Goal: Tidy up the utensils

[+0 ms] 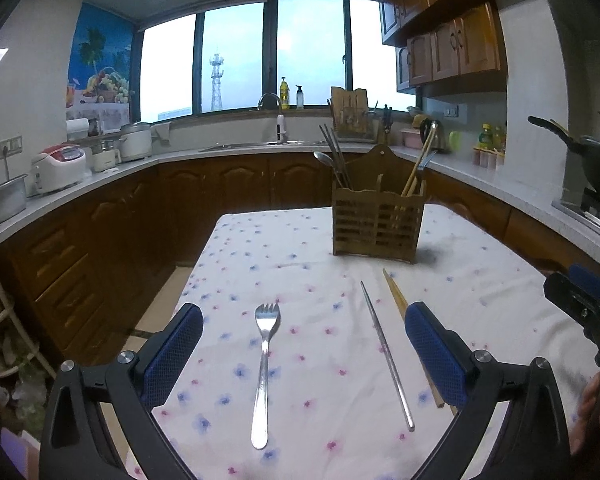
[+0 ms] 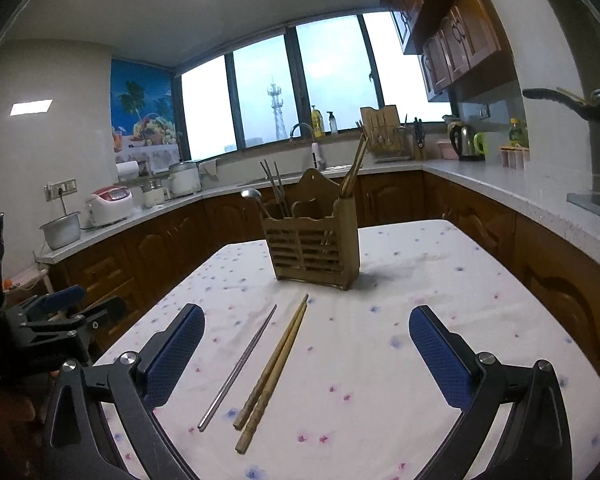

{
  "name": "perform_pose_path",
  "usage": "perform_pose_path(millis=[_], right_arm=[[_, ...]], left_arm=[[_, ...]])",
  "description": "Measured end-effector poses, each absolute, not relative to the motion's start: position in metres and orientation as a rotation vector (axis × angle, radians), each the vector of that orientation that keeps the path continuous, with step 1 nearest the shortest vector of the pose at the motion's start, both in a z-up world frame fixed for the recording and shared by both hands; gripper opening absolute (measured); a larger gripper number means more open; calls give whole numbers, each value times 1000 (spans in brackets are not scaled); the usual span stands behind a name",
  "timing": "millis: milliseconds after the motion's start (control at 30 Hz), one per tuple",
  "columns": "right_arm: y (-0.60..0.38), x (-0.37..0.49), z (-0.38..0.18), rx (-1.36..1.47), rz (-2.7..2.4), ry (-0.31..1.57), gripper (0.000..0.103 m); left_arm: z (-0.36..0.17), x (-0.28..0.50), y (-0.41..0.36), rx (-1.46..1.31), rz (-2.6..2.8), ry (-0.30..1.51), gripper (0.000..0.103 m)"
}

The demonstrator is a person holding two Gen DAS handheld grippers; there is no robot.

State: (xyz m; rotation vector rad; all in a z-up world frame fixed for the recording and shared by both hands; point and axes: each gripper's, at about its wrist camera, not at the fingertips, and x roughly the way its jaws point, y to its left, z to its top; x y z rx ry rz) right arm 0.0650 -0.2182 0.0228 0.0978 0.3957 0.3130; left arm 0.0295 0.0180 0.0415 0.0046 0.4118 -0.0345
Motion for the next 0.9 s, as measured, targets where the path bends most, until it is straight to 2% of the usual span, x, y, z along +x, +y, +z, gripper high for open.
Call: perform_pose_path(millis=[900], right_arm=[[-220, 56, 17, 108, 310, 358, 103]], left_arm=[[33, 18, 19, 13, -18, 351, 102]])
